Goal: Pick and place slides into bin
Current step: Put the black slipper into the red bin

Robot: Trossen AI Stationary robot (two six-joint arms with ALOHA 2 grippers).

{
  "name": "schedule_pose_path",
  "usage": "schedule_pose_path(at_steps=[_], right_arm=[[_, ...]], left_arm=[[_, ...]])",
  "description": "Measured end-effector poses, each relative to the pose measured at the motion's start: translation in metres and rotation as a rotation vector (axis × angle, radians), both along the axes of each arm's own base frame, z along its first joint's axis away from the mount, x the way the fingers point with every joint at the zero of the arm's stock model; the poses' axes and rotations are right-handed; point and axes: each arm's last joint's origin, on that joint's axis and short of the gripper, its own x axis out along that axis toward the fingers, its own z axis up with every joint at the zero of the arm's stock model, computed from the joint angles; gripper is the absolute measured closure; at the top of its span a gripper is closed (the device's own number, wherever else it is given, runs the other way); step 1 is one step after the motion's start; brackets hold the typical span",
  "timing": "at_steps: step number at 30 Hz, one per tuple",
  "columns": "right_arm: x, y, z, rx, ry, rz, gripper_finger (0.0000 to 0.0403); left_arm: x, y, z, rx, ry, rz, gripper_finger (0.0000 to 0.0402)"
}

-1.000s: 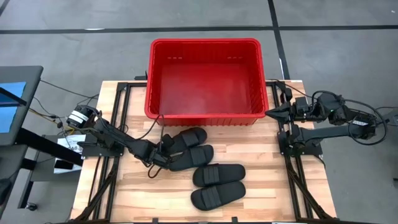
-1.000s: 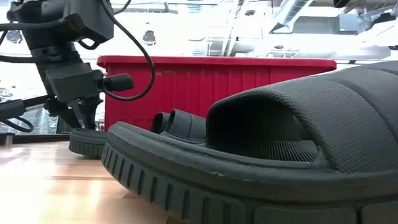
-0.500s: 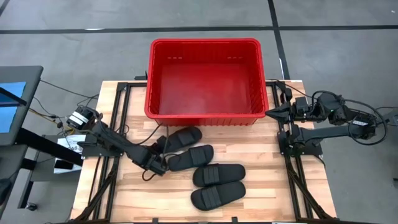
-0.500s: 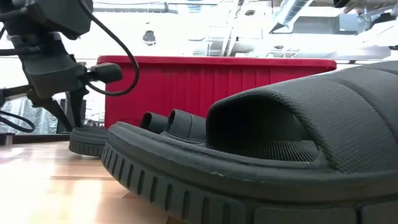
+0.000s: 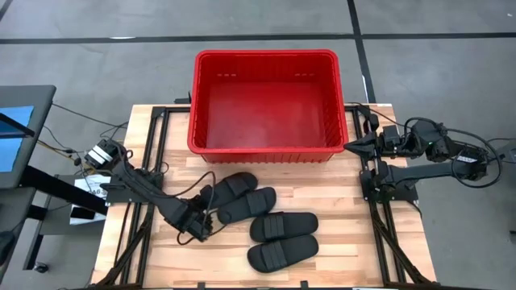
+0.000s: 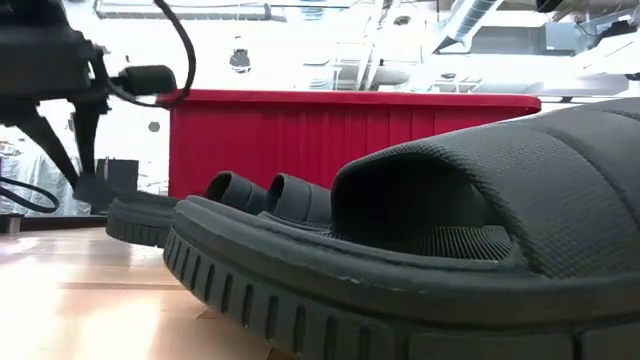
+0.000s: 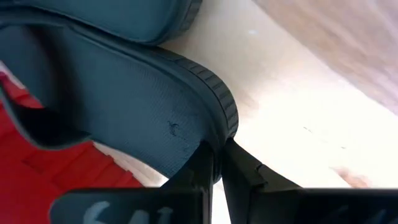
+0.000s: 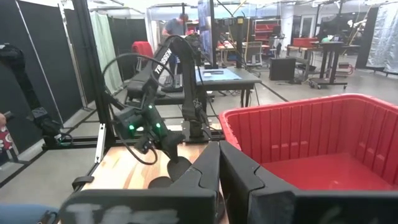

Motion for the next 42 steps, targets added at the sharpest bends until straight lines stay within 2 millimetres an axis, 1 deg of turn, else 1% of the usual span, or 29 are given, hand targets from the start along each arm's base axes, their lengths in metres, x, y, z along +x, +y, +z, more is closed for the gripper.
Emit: schedule_pose_path(at_steps=[9, 18, 25, 33, 36, 39, 42], right_arm=[[0.0, 0.0, 0.0, 0.0, 0.0, 0.0, 0.0403], [0.0, 0.0, 0.0, 0.0, 0.0, 0.0, 0.0403], [0.0, 0.0, 0.0, 0.0, 0.0, 0.0, 0.0403], [0.0, 0.0, 0.0, 0.0, 0.0, 0.0, 0.0403], [0.0, 0.0, 0.0, 0.0, 0.0, 0.0, 0.0403], [0.0, 0.0, 0.0, 0.0, 0.0, -0.001, 0.0403], [0.0, 0.0, 0.0, 0.0, 0.0, -0.001, 0.0403]], left_arm=[[-0.01, -0.013, 0.033, 0.055, 0.019, 0.095, 0.0397], [-0.019, -0.022, 0.056, 0.098, 0.01, 0.138, 0.0397], [-0.018, -0.033, 0.074, 0.161, -0.14, 0.069, 0.0397], [-0.013, -0.039, 0.101, 0.231, -0.318, 0.033, 0.0397], [-0.012, -0.035, 0.115, 0.293, -0.409, 0.061, 0.0397], [-0.008, -0.028, 0.131, 0.341, -0.554, 0.095, 0.0397], [-0.007, -0.012, 0.152, 0.38, -0.661, 0.126, 0.0397]])
